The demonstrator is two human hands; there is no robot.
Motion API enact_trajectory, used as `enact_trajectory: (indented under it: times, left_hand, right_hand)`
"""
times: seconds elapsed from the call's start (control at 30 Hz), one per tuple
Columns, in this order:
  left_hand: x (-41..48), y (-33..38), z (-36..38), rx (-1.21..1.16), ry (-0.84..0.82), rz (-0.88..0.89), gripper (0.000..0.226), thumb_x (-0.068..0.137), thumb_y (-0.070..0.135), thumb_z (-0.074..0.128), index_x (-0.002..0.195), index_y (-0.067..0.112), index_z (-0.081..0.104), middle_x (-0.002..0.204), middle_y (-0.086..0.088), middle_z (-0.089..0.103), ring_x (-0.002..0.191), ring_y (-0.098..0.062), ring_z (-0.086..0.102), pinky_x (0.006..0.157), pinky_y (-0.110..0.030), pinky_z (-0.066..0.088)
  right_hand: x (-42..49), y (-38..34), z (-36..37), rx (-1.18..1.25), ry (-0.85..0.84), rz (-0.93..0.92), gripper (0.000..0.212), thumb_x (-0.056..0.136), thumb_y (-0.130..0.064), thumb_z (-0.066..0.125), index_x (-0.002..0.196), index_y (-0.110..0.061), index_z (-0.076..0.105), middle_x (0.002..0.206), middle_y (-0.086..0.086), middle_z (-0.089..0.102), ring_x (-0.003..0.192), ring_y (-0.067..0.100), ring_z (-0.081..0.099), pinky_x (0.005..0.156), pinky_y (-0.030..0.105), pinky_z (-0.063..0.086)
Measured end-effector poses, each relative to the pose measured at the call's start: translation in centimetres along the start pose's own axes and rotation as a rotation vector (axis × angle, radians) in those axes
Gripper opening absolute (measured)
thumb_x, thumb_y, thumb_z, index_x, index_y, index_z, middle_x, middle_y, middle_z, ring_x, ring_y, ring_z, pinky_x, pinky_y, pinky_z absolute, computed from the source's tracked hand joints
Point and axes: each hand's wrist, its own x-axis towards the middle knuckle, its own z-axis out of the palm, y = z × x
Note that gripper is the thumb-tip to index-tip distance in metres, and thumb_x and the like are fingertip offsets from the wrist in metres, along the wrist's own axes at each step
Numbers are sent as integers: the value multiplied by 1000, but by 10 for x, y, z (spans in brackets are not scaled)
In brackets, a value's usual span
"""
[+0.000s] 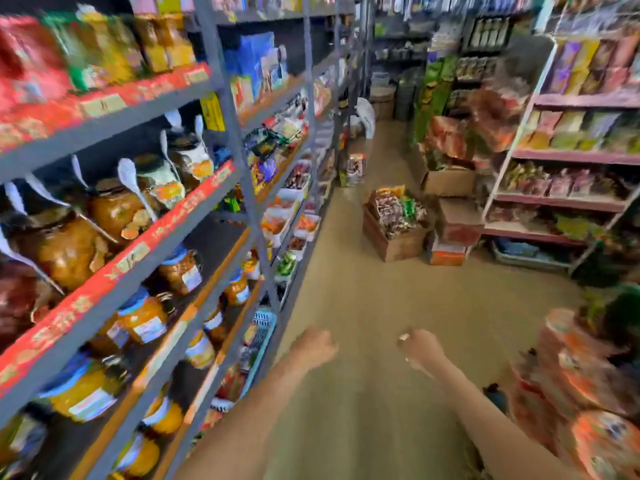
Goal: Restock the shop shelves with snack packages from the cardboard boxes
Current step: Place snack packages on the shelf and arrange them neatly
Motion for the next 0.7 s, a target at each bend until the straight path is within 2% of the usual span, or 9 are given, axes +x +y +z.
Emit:
enact_trajectory:
  times: [0.07,0.13,0.2,0.3,0.43,0.5,0.6,0.7]
  left_hand:
    - [50,7,-33,-127,15,-34,35,96,29,44,105,2,64,108,-17,65,103,-31,62,82,-33,48]
    - [104,13,-65,-317,4,-91,30,97,25,45,89,4,63,93,-15,65,90,-29,64,69,-29,48]
    - [169,20,-100,-556,-9,-161,28,99,19,44,73,12,52,75,-7,57,68,-22,58,55,-24,41]
    - [269,31,-156,-799,56,-257,28,100,16,43,72,15,45,71,-3,53,61,-14,52,54,-23,38]
    - [385,59,-224,-890,18,-272,26,101,17,41,75,16,44,74,-1,53,62,-12,50,55,-21,37]
    - [438,78,-258,-976,-10,-269,26,102,16,40,76,17,42,73,1,48,61,-10,46,49,-16,37]
    - [520,106,-304,-993,-22,-268,26,101,14,39,75,18,40,71,1,45,55,-6,43,37,-9,32]
    - [607,126,-341,-1032,-30,-300,24,102,18,40,78,19,41,74,1,49,59,-7,47,43,-12,37]
  right_hand:
    - [70,-13,-24,165,-47,56,22,94,-14,50,112,-8,62,87,11,66,71,22,64,62,27,50]
    - [142,-27,-45,293,-49,107,7,91,-10,55,93,-9,61,63,8,55,50,19,51,47,25,41]
    - [215,-42,-69,416,-55,165,15,90,-6,54,76,-9,56,59,9,50,48,19,46,46,23,37]
    - [324,-70,-107,543,-64,197,19,92,-6,53,73,-8,54,62,10,51,51,20,49,41,19,42]
    - [452,-98,-155,657,-55,299,23,93,0,50,70,-3,51,57,11,47,27,14,47,31,12,35]
    - [512,-113,-181,736,-48,308,25,94,-1,48,69,-4,50,58,12,48,23,10,45,28,12,35]
    - [599,-135,-215,798,-99,352,25,99,-8,42,76,-3,51,49,8,58,26,10,51,27,15,37]
    - [687,-155,-239,795,-93,346,16,96,-4,48,82,-4,56,55,7,60,39,14,58,38,19,44]
